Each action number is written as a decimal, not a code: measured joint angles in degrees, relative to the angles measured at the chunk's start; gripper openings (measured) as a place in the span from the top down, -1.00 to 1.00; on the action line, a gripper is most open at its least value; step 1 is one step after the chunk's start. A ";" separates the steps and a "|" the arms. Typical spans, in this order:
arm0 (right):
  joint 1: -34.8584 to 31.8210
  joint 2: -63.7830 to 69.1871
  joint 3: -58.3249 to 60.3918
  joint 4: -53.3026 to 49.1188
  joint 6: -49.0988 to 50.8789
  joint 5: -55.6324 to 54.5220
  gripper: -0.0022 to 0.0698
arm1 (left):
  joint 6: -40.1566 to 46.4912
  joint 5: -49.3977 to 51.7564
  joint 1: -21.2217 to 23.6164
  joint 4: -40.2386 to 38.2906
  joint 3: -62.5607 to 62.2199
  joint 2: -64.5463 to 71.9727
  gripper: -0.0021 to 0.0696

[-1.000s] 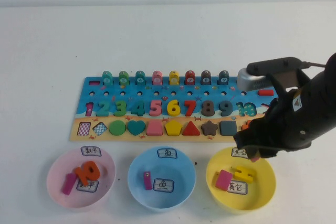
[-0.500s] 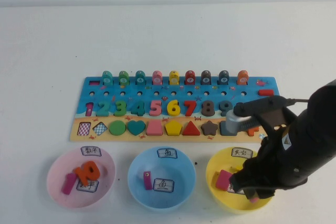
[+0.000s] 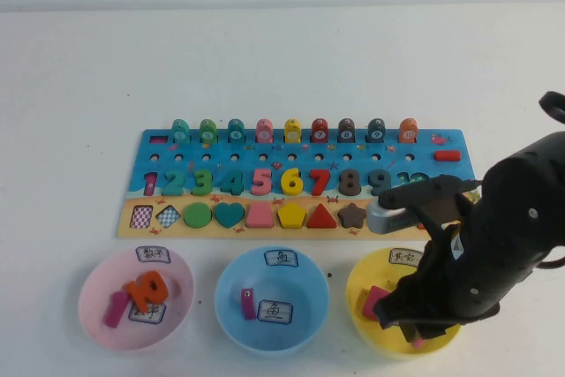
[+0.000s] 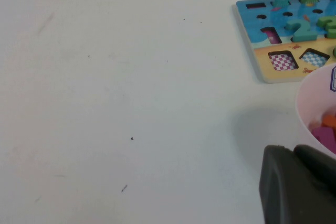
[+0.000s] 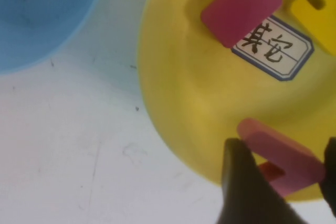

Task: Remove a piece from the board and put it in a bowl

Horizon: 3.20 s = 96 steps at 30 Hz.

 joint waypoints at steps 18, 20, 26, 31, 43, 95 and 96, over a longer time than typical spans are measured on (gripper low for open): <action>-0.10 5.78 0.00 -0.79 0.00 -3.12 0.21 | 0.00 0.00 0.00 0.00 0.00 0.00 0.94; -0.28 5.78 0.00 -0.94 0.00 -3.15 0.20 | 0.00 0.00 0.00 0.00 0.00 0.00 0.94; -0.42 5.78 0.00 -1.08 0.00 -3.15 0.00 | 0.00 0.00 0.00 0.00 0.00 0.00 0.94; -0.42 5.78 0.00 -1.08 0.00 -3.15 -0.08 | 0.00 0.00 0.00 0.00 0.00 0.00 0.94; -0.42 -1.56 -2.16 0.74 0.00 0.41 0.41 | 0.00 0.00 0.00 0.00 0.00 0.00 0.94; -31.04 -73.52 57.34 -5.20 -7.41 -50.55 0.99 | 0.00 0.00 0.00 0.00 0.00 0.00 0.94; -31.94 -74.98 57.46 -5.34 -7.41 -50.64 0.99 | 0.00 0.00 0.00 0.00 0.00 0.00 0.94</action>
